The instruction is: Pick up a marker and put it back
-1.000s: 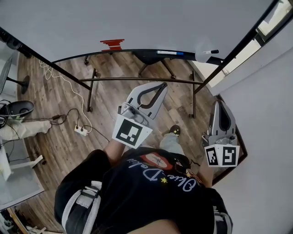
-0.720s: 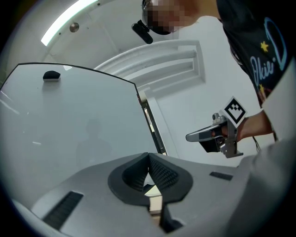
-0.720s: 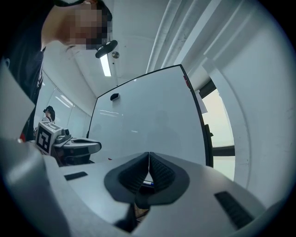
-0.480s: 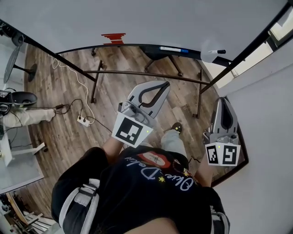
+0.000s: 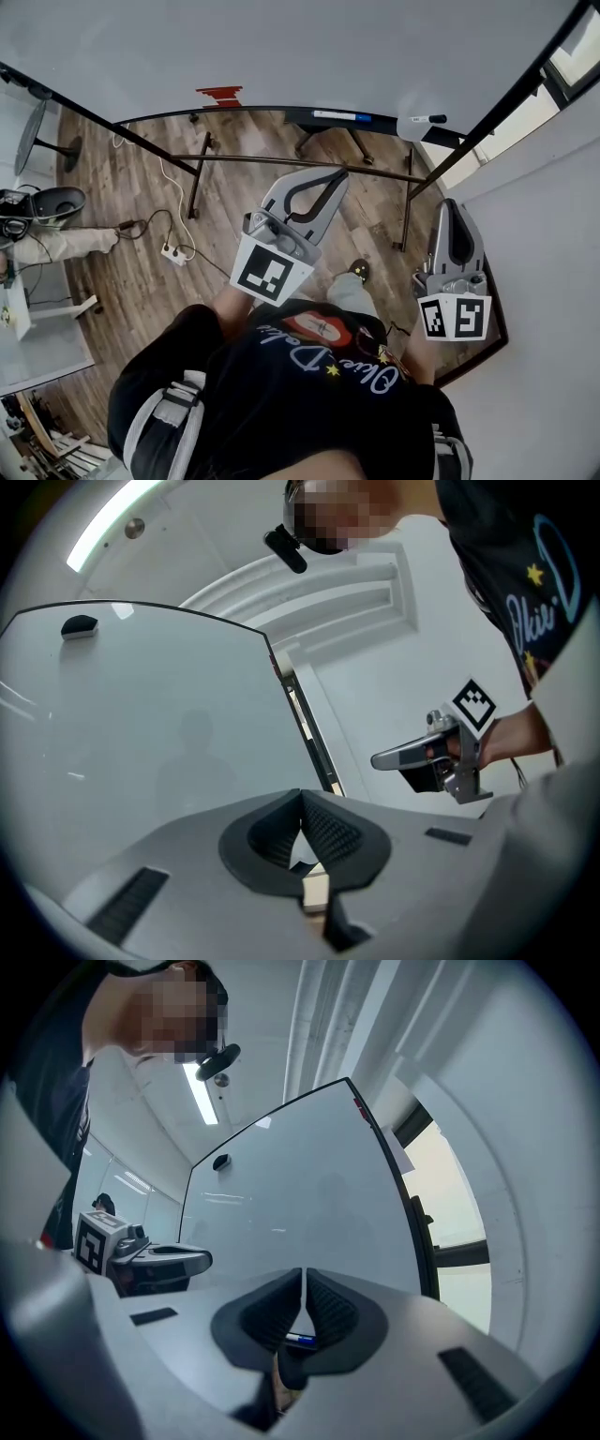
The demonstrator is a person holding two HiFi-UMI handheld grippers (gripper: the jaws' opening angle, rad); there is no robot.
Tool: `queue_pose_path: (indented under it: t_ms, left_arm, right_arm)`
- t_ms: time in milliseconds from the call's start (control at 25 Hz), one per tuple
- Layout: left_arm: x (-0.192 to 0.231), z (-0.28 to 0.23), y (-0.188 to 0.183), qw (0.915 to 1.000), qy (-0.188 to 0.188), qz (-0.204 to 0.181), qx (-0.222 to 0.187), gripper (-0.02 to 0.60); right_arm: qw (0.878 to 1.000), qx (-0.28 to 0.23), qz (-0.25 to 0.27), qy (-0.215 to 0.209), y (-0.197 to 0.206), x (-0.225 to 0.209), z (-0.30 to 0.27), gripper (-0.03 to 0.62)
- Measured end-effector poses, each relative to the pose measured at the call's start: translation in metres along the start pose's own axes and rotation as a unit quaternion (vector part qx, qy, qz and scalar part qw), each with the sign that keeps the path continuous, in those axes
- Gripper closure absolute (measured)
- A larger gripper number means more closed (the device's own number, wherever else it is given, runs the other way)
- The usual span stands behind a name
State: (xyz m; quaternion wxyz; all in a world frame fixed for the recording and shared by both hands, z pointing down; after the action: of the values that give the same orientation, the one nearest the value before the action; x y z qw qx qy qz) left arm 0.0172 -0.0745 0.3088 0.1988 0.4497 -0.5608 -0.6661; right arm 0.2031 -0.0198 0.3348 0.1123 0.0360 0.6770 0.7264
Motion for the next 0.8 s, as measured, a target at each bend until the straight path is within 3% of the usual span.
queue_pose_path:
  t_ms: [480, 800]
  left_arm:
    - [0.0, -0.028, -0.016, 0.9985, -0.053, -0.011, -0.001, 0.578]
    - [-0.004, -0.026, -0.007, 0.997, -0.076, 0.007, 0.01, 0.578]
  right_arm:
    - [0.998, 0.016, 0.003, -0.06, -0.01, -0.033, -0.025, 0.585]
    - [0.997, 0.034, 0.003, -0.066, 0.0, -0.047, -0.036, 0.542]
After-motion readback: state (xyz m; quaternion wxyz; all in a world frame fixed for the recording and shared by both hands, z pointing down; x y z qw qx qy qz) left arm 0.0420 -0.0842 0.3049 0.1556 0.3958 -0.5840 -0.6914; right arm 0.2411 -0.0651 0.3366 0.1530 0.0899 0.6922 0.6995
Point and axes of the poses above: the fingertips, and each gripper's own axes: z backward along the fingers, x to its left, y out of its underside, the point moved 4 cm from there along z, backward along the fingers
